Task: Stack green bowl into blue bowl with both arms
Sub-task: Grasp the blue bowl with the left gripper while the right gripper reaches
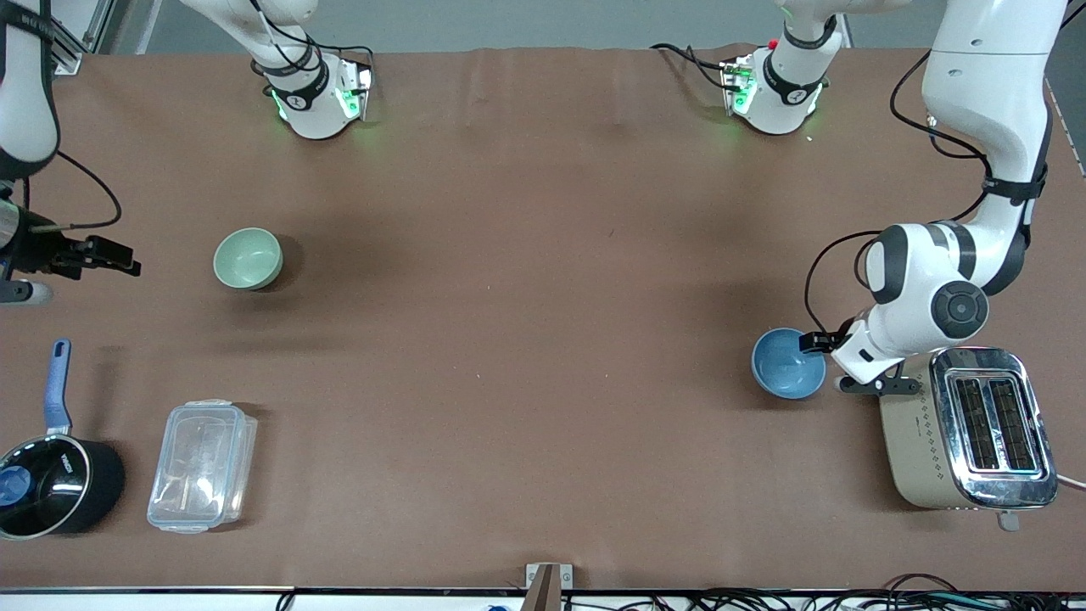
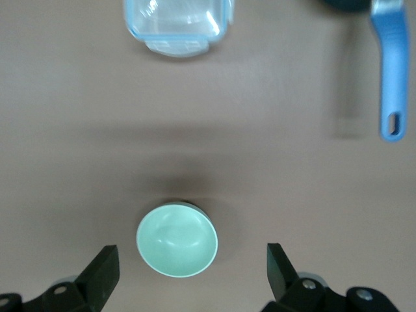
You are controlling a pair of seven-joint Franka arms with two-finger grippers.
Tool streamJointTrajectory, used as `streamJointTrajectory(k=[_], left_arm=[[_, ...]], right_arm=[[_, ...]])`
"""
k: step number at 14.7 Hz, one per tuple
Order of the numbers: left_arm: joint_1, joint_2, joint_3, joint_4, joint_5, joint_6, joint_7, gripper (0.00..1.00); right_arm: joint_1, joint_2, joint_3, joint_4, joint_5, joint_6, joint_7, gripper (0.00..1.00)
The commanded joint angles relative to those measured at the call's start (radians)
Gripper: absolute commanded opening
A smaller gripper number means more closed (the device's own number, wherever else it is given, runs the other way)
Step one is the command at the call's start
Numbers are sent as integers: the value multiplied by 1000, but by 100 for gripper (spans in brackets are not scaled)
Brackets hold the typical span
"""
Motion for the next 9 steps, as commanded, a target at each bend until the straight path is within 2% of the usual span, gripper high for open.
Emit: streamJointTrajectory(k=[1, 4, 5, 6, 9], left_arm=[[3, 12, -7, 2, 0, 11, -4, 36], [-1, 29, -7, 12, -48, 12, -5, 15], [-14, 30, -9, 24, -59, 9, -8, 6], [-17, 30, -10, 31, -66, 4, -16, 1], [-17, 18, -85, 46, -85, 0, -125, 1]], right_arm=[[-54, 107, 13, -3, 47, 31, -25, 100], [-70, 197, 13, -40, 63, 78, -56, 99], [-68, 208, 13, -72, 79, 87, -57, 97], [-67, 208, 14, -108, 91, 101, -59, 97], [-62, 211, 14, -213, 108, 178, -74, 95]])
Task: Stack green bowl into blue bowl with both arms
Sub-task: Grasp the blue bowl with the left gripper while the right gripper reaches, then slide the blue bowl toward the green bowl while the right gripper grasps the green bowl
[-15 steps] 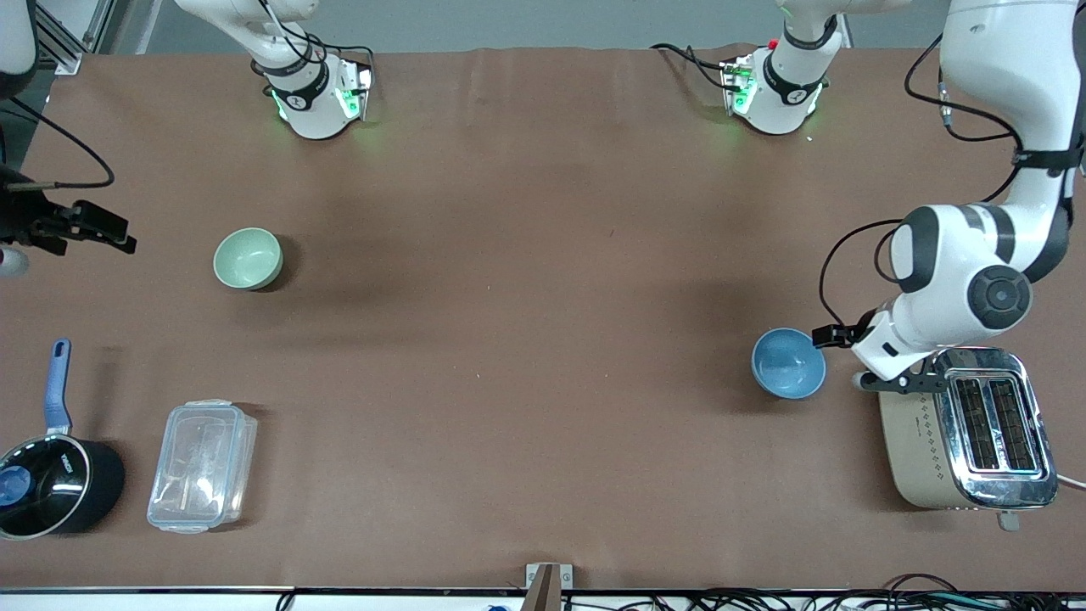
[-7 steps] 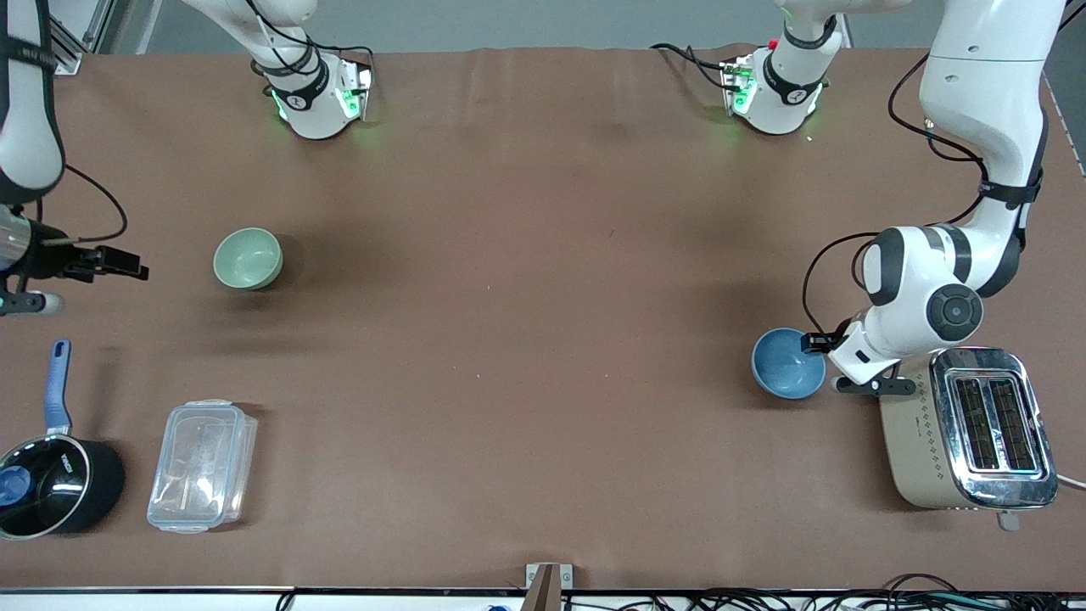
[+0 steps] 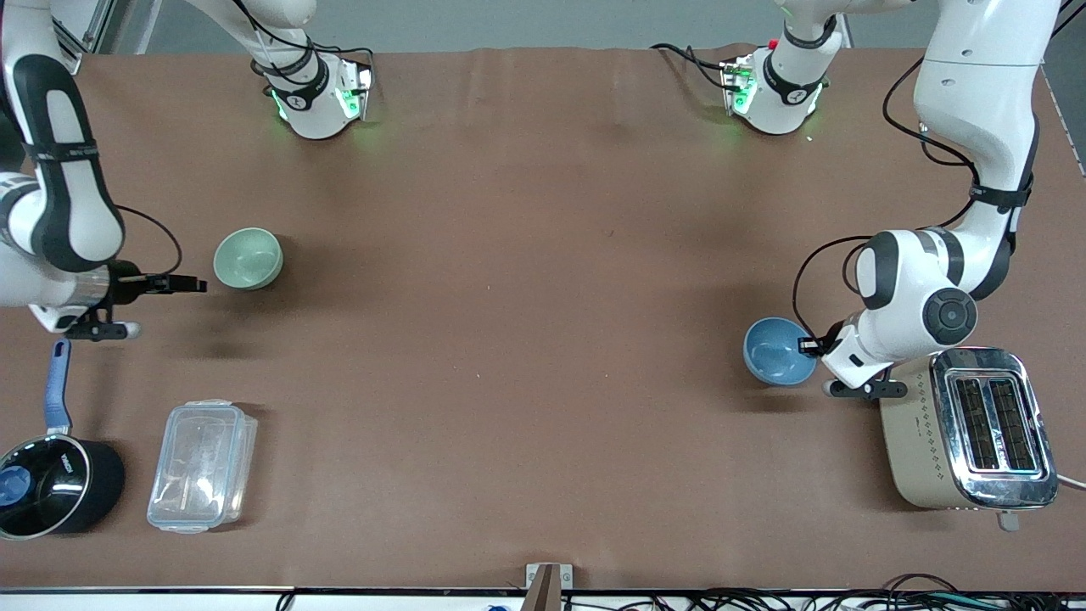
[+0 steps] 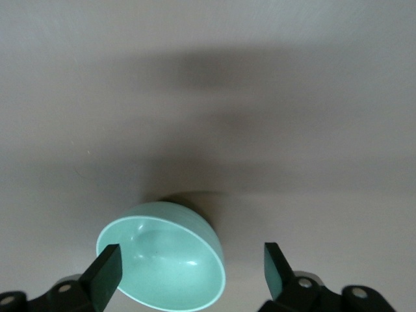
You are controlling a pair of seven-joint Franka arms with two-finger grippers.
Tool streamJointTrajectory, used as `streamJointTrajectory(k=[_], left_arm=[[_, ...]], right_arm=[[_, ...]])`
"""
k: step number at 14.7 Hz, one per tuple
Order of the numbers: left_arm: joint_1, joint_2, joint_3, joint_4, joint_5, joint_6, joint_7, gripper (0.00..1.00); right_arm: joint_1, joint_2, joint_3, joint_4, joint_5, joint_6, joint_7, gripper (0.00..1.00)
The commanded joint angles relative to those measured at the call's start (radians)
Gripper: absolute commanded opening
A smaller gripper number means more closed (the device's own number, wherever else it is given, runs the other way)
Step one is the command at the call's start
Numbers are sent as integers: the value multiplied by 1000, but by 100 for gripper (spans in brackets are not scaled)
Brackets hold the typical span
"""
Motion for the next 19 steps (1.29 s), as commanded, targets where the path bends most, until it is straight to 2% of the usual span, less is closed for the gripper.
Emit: streamJointTrajectory(k=[1, 8, 9, 12, 13, 14, 16, 19], left_arm=[[-4, -11, -89, 12, -22, -6, -129, 0], [-20, -10, -345, 55, -20, -41, -551, 0], [-33, -1, -367, 68, -19, -41, -599, 0], [-166, 53, -372, 140, -20, -16, -757, 0], [-214, 83, -370, 169, -13, 6, -821, 0], [-251, 115, -369, 202, -9, 29, -878, 0], [-334, 186, -364, 274, 4, 52, -949, 1], [-433, 249, -328, 336, 26, 83, -1019, 1]], right_arm=[[-7, -37, 11, -126, 24, 84, -22, 95], [-12, -34, 9, -192, 24, 78, -22, 93], [-12, -34, 9, -192, 24, 79, -24, 84], [-15, -21, 9, -192, 24, 87, -71, 33], [-15, -16, 9, -192, 24, 88, -73, 21], [-15, -15, 9, -192, 24, 88, -74, 13], [-16, -7, 9, -191, 22, 90, -84, 5], [-13, -4, 9, -189, 24, 88, -87, 3]])
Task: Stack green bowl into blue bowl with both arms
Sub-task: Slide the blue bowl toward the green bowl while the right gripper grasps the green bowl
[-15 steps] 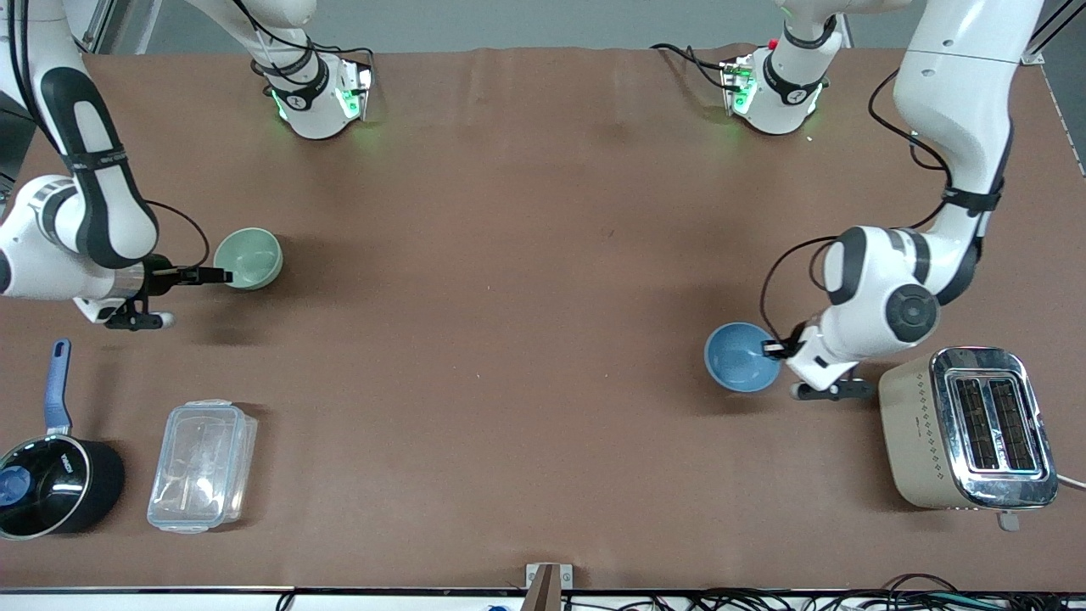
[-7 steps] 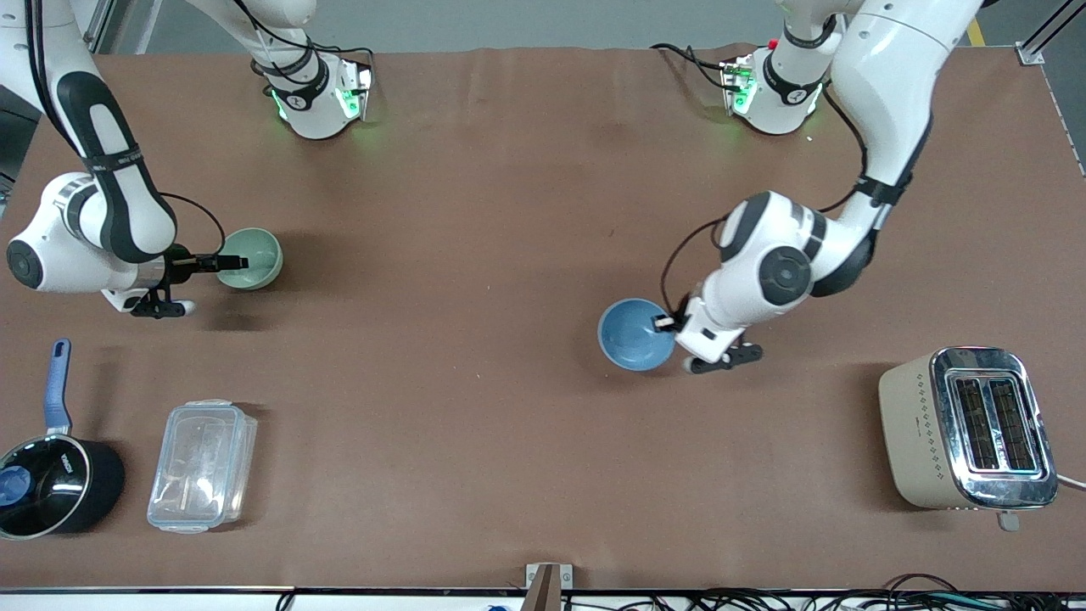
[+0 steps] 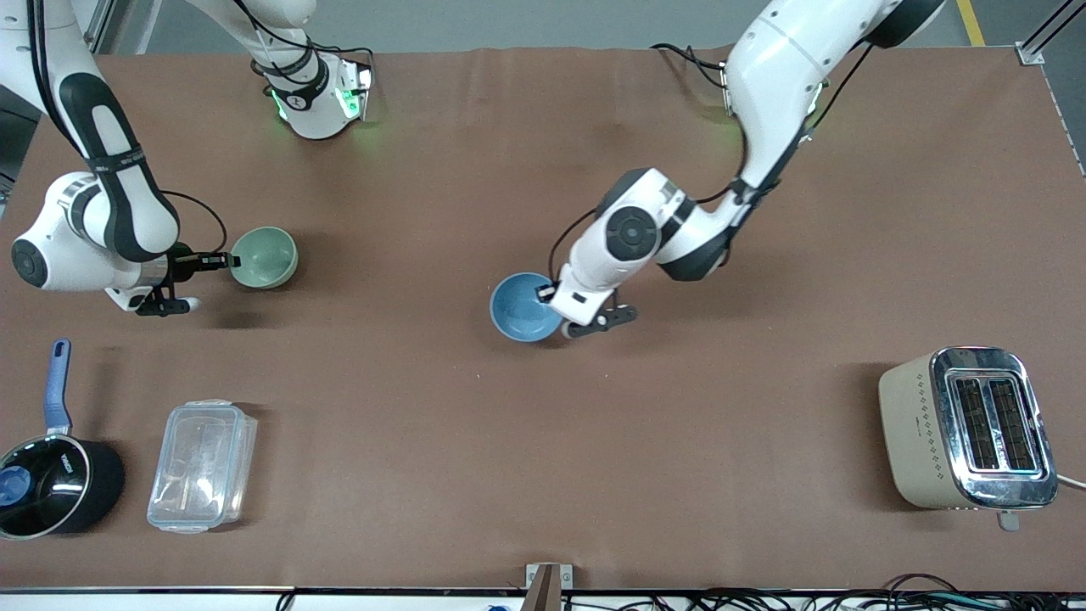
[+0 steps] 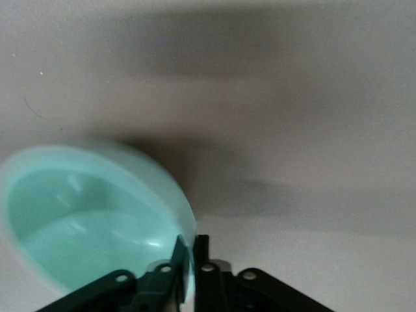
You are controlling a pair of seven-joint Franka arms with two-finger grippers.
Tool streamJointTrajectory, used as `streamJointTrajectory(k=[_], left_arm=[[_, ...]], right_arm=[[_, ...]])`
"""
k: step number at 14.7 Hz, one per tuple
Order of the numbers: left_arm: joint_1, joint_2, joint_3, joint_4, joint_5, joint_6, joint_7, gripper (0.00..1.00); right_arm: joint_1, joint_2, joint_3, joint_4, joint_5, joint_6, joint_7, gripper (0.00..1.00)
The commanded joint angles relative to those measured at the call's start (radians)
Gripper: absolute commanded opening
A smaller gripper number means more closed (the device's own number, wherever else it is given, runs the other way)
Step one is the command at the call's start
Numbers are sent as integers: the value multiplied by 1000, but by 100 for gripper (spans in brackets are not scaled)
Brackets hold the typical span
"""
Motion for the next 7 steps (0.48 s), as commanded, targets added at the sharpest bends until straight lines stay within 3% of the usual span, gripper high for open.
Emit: streamJointTrajectory(k=[1, 4, 5, 6, 7], left_arm=[[-70, 71, 37, 78, 25, 26, -41, 1], [-113, 106, 62, 79, 23, 81, -41, 12], [-113, 108, 63, 79, 23, 88, -41, 22], [-113, 109, 63, 79, 23, 88, -41, 41], [-111, 103, 65, 79, 25, 88, -41, 68]], right_arm=[[-12, -9, 7, -15, 15, 5, -22, 3], [-1, -77, 10, 39, 15, -124, -15, 2], [7, -99, 14, 91, 15, -215, -7, 2], [27, -111, 14, 141, 19, -284, 13, 1], [51, -128, 15, 183, 28, -338, 46, 1]])
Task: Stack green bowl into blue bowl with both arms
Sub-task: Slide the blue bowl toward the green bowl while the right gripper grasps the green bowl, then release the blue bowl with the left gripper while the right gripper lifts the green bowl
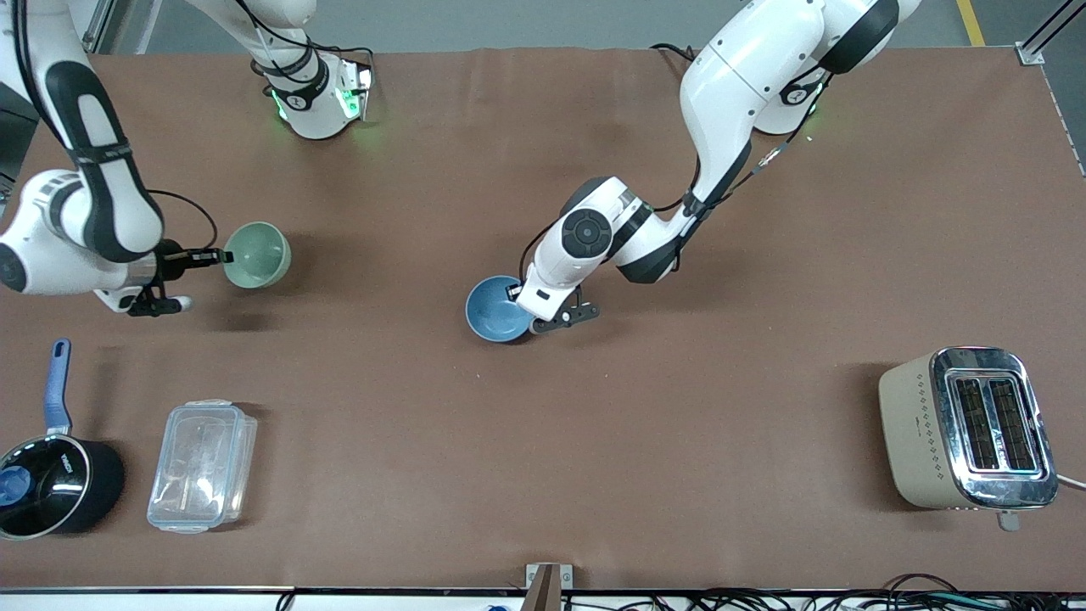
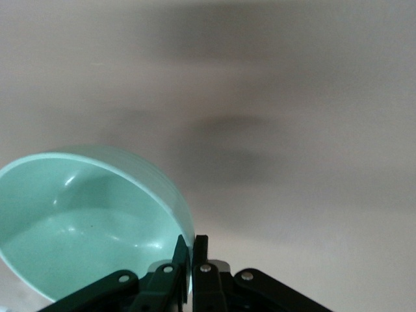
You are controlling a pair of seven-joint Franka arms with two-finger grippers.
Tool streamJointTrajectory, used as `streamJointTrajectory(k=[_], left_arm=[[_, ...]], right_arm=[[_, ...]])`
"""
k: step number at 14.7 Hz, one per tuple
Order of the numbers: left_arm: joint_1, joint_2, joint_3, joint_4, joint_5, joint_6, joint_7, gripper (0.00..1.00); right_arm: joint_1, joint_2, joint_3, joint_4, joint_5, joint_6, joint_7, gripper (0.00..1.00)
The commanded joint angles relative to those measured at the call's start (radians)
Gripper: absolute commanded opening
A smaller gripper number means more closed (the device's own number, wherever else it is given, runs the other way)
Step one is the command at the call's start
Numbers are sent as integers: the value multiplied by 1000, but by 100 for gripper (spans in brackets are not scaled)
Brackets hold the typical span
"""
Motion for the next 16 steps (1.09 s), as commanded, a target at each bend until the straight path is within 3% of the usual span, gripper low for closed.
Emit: streamJointTrajectory(k=[1, 4, 6, 9, 16], left_arm=[[7, -14, 12, 24, 25, -1, -17, 100], [50, -132, 67, 29, 78, -41, -7, 100], [109, -216, 75, 30, 201, -127, 51, 100], [241, -365, 63, 29, 250, -317, 235, 100], [444, -618, 57, 32, 231, -596, 674, 100]], right_arm=[[61, -87, 6, 106, 54, -151, 53, 1], [172, -84, 6, 193, 141, -199, 206, 1], [267, -82, 4, 196, 172, -182, 293, 0], [336, -40, 4, 210, 357, -120, 353, 1], [635, 63, 4, 204, 382, 126, 609, 1]])
